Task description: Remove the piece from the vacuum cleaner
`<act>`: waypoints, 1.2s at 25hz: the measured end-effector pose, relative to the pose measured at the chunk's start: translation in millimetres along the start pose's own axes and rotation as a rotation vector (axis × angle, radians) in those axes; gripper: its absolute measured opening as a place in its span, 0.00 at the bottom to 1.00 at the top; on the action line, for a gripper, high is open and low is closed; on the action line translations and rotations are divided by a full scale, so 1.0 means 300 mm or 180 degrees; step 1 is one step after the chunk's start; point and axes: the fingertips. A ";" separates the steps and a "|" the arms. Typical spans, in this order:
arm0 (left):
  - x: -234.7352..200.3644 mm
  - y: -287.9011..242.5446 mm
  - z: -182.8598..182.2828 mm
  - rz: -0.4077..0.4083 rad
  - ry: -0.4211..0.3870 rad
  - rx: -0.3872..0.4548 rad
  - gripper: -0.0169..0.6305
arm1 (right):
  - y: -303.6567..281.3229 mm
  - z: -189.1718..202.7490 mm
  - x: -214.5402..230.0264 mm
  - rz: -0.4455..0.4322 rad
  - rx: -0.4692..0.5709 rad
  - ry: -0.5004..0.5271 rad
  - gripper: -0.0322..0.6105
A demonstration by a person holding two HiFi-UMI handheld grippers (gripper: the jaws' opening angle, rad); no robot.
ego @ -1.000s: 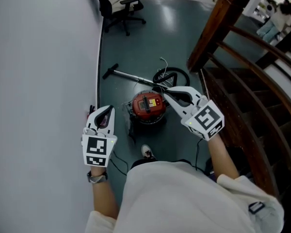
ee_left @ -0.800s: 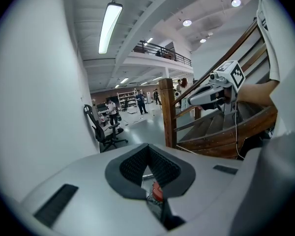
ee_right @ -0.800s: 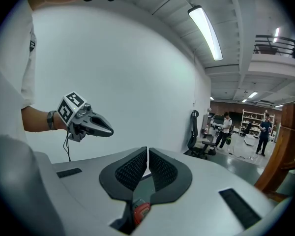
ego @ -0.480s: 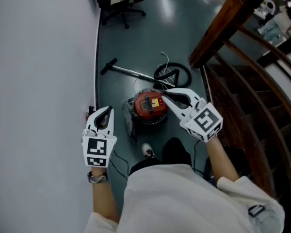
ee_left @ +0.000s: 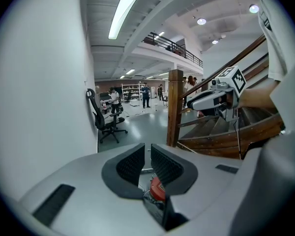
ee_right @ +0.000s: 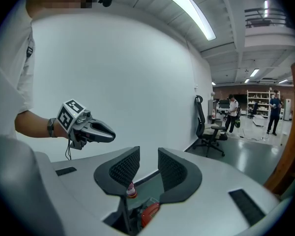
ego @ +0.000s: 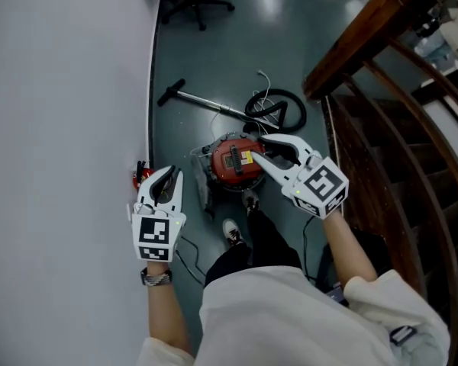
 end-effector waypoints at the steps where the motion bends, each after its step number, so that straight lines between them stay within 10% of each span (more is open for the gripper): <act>1: 0.001 -0.018 0.018 0.0017 0.0017 -0.0033 0.09 | -0.009 0.020 0.011 -0.0016 -0.0041 -0.0016 0.26; 30: -0.029 -0.440 0.577 -0.0042 0.0595 -0.0623 0.14 | -0.317 0.827 0.077 -0.0247 -0.0863 -0.0833 0.27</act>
Point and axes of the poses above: the fingertips, and each gripper's own axes: y backward along the fingers, x to its right, z out of its underside, and after that the axes turned 5 degrees about y, right-handed
